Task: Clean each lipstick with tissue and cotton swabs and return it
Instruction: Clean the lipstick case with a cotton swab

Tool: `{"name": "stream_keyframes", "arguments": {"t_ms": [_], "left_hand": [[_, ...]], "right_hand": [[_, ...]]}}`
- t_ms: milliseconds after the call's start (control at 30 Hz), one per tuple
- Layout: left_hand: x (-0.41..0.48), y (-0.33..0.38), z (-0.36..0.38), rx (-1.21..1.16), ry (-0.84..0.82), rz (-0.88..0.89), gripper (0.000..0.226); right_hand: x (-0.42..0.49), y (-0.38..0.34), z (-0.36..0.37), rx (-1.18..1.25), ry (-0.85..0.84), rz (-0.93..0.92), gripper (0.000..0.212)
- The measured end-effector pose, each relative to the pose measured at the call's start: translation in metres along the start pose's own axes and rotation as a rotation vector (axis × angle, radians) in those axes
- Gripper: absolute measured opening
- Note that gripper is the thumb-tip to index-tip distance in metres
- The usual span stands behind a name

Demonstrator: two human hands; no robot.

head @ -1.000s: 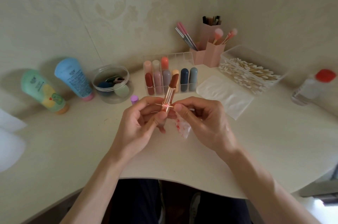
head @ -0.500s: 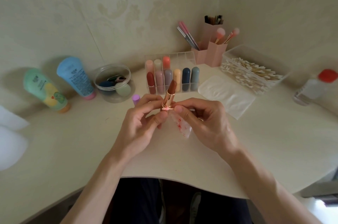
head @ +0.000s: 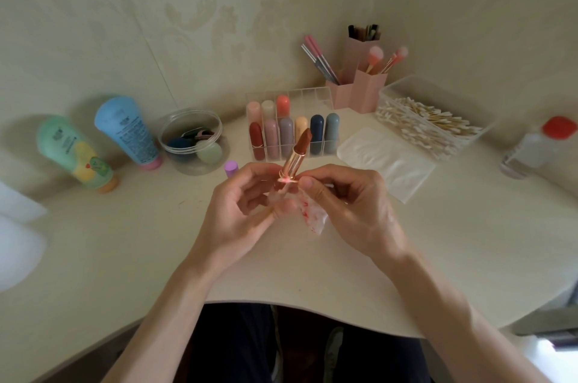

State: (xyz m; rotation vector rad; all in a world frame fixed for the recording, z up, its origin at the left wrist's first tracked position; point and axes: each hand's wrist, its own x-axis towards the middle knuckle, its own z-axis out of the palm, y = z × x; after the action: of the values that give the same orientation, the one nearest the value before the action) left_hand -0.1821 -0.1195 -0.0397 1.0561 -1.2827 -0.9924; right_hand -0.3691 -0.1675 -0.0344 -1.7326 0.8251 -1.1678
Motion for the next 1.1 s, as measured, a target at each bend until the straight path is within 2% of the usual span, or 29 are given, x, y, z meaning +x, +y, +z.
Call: {"name": "stream_keyframes", "arguments": {"t_ms": [133, 233, 467, 667, 800, 933, 1100], "left_hand": [[0.0013, -0.0025, 0.0, 0.006, 0.026, -0.017, 0.029], [0.0005, -0.0033, -0.0005, 0.045, -0.043, 0.02, 0.021], [0.0003, -0.004, -0.0029, 0.083, -0.133, 0.01, 0.026], [0.0032, -0.0072, -0.0019, 0.087, -0.051, 0.044, 0.029], [0.0031, -0.005, -0.0018, 0.007, 0.049, 0.029, 0.035], [0.0015, -0.0018, 0.0001, 0.095, -0.021, 0.043, 0.022], [-0.0003, 0.0002, 0.0005, 0.095, -0.062, 0.022, 0.028]], "right_hand": [[-0.0009, 0.001, 0.0005, 0.009, -0.018, 0.003, 0.012], [-0.0004, 0.0014, 0.0013, 0.043, -0.018, -0.006, 0.011], [0.0006, -0.0001, 0.0017, 0.06, -0.013, -0.02, 0.014], [-0.0001, 0.0045, 0.0024, 0.025, -0.029, -0.007, 0.013], [-0.0003, 0.0013, 0.0021, 0.028, -0.008, -0.01, 0.012], [-0.0002, 0.0036, 0.001, 0.017, -0.014, -0.015, 0.011], [-0.0004, 0.0039, 0.0003, 0.03, -0.012, -0.005, 0.011]]}}
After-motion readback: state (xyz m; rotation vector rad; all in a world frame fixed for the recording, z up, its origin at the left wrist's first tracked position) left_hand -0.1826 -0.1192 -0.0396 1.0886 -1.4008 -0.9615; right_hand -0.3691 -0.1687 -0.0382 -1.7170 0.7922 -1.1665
